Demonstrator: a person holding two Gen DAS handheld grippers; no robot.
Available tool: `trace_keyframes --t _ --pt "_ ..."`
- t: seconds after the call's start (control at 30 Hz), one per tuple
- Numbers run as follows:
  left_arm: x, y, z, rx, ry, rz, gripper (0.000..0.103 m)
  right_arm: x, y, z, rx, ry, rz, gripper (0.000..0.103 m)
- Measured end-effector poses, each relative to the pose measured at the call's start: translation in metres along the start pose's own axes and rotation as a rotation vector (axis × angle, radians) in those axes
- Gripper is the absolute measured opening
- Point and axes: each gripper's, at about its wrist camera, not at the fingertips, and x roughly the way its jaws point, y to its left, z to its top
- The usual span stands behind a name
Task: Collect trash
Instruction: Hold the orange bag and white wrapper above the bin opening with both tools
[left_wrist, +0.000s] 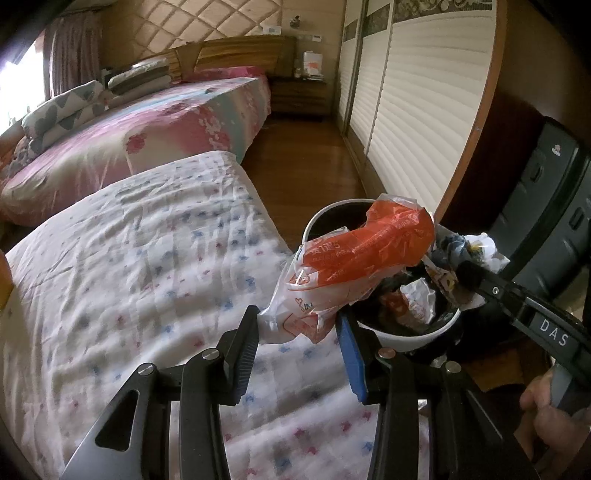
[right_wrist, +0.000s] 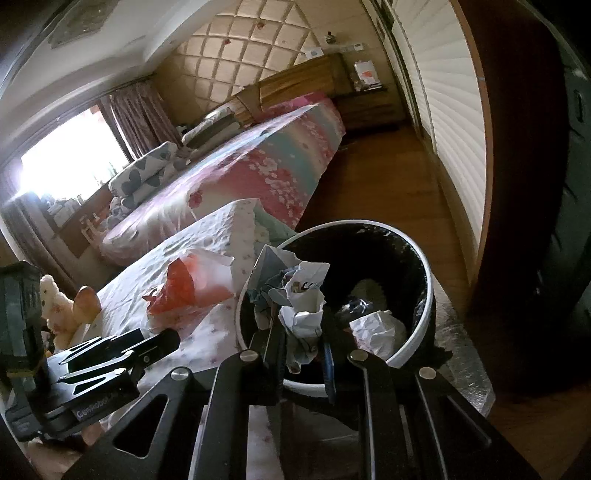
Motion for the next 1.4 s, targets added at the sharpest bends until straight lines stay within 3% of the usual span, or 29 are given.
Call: trace_keyframes --t 1.4 --pt "0.036 -0.029 0.025 0.060 0.027 0.008 0.041 0.010 -0.022 0.015 0.040 0.013 -0.018 0.016"
